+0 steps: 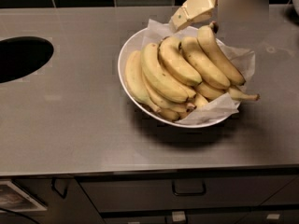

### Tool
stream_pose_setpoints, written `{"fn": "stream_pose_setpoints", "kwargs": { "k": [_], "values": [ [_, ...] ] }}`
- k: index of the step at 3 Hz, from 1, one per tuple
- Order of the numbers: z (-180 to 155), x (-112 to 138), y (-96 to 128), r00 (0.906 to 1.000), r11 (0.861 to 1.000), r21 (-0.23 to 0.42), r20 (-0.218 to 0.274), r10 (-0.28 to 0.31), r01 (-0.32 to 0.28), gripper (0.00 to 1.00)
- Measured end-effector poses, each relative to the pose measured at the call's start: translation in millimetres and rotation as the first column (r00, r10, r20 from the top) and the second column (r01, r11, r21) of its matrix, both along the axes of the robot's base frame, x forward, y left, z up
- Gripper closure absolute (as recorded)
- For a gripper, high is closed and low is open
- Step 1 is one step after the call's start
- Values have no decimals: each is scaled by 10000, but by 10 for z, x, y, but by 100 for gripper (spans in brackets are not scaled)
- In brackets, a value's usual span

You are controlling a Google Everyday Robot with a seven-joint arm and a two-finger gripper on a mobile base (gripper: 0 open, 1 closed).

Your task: Pick banana from white bowl

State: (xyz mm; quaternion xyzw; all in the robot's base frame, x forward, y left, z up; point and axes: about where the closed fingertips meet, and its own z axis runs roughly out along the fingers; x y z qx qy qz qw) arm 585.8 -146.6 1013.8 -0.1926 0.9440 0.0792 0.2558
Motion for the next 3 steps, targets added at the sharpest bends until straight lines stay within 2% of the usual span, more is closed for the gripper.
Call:
{"fn": "stream_pose_setpoints", "kwargs": {
  "k": [1, 3],
  "values": [
    [-92, 18, 23, 9984, 9995, -78, -479, -304, 300, 0],
    [-312, 72, 33, 9855, 9953, -169, -1391, -967, 953, 0]
  ]
}}
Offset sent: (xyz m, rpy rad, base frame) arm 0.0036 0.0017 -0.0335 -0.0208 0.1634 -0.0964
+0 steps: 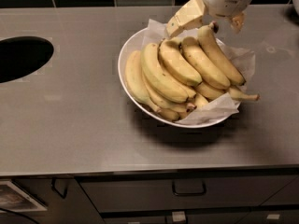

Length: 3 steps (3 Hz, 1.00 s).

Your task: Pick banana from white bowl

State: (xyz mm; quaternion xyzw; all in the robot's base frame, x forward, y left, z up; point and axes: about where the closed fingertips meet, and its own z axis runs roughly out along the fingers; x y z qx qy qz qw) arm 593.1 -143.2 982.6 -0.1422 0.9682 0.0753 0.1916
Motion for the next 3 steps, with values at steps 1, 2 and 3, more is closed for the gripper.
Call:
{"fn": "stream_pose_setpoints", "kwargs": {
  "k": [1, 2, 3],
  "values": [
    [-8, 31, -55, 9985, 9985, 120, 32, -543, 543, 0],
    [73, 23, -141, 9941, 9944, 274, 345, -1027, 1018, 15],
    [185, -8, -183, 9895, 9918, 236, 696, -1270, 1256, 22]
  ]
}}
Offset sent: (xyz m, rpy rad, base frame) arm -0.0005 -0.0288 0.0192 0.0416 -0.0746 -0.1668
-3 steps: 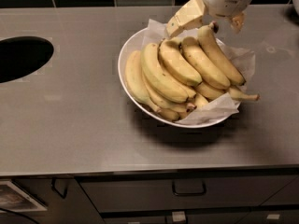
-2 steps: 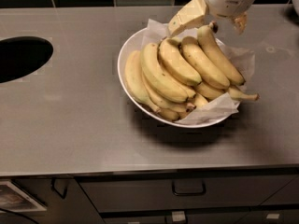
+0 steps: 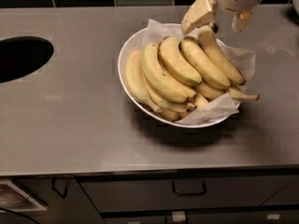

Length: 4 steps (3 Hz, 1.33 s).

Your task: Pick banana from white bowl

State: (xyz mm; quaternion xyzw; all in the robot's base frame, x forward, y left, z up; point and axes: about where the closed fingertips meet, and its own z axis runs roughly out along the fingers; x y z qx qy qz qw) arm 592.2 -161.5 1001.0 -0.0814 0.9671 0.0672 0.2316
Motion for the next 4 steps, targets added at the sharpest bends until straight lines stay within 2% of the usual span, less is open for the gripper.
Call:
{"fn": "stream_pose_setpoints", "kwargs": {
  "k": [2, 4],
  "values": [
    [58, -42, 4, 9998, 9995, -284, 154, -137, 141, 22],
    [33, -30, -1, 9998, 9992, -358, 110, -183, 187, 31]
  ]
}}
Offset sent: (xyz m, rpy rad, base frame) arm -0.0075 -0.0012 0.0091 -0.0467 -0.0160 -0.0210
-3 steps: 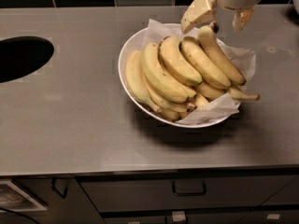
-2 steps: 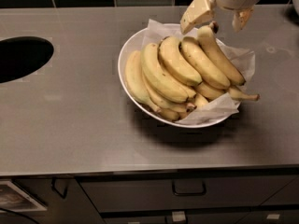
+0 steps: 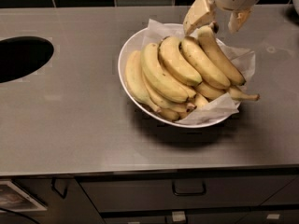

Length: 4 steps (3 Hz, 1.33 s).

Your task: Pick banana from white bowl

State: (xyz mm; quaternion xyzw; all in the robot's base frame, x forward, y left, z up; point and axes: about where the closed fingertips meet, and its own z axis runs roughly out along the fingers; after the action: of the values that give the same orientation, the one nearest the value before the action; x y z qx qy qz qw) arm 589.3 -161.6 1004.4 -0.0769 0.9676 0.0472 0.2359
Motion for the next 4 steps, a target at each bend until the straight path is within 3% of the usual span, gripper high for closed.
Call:
{"fn": "stream_pose_setpoints", "kwargs": {
  "k": [1, 2, 4],
  "values": [
    [-11, 11, -2, 10000, 10000, -49, -22, -22, 22, 38],
    [-53, 33, 2, 9999, 9999, -130, -119, -43, 41, 39],
    [43, 0, 12, 9998, 9999, -169, 216, -32, 35, 39]
  ]
}}
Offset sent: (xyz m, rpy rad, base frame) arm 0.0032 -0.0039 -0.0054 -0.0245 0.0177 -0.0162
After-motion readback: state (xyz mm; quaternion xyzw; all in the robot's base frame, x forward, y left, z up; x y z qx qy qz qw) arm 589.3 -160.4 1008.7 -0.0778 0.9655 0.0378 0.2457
